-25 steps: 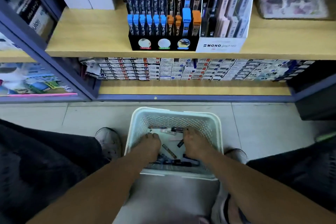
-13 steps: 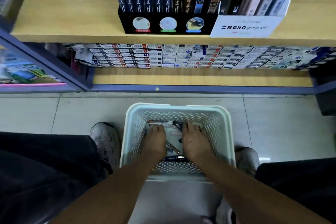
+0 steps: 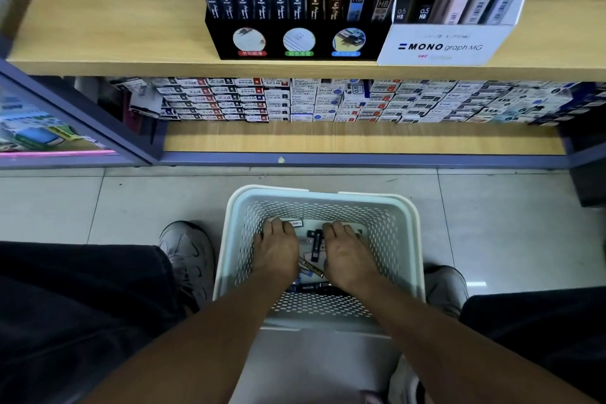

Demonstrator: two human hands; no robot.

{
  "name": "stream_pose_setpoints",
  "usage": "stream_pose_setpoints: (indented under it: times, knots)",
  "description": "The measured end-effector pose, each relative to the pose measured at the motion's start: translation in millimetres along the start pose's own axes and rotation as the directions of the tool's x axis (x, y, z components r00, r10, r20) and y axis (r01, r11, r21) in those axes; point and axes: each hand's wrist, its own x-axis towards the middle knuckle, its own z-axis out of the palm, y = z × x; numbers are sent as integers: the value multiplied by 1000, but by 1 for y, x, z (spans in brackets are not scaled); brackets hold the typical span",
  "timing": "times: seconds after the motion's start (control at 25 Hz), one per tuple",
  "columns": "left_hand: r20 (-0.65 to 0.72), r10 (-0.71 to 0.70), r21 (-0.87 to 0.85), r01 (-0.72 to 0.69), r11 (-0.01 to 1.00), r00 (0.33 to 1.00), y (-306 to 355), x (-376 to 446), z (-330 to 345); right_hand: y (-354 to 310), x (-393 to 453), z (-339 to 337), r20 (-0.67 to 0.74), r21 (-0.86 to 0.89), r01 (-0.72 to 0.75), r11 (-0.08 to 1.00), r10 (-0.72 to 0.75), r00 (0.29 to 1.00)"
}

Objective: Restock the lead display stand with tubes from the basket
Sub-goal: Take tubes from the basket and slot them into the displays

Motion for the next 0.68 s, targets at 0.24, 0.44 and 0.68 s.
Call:
stream_pose_setpoints:
  times: [0.24,0.44,0.68]
  knots:
    - [-3,60,-53,-61,997,998,-3,5,8,7,-3,11,39,3,-52,999,51,998]
    - [128,19,-100,-6,995,992,3,4,10,4,-5,16,68,-31,-135,990,137,988]
    - [175,-19,-429,93,899,984,24,9,7,-13,3,16,175,261,-372,890,336,926]
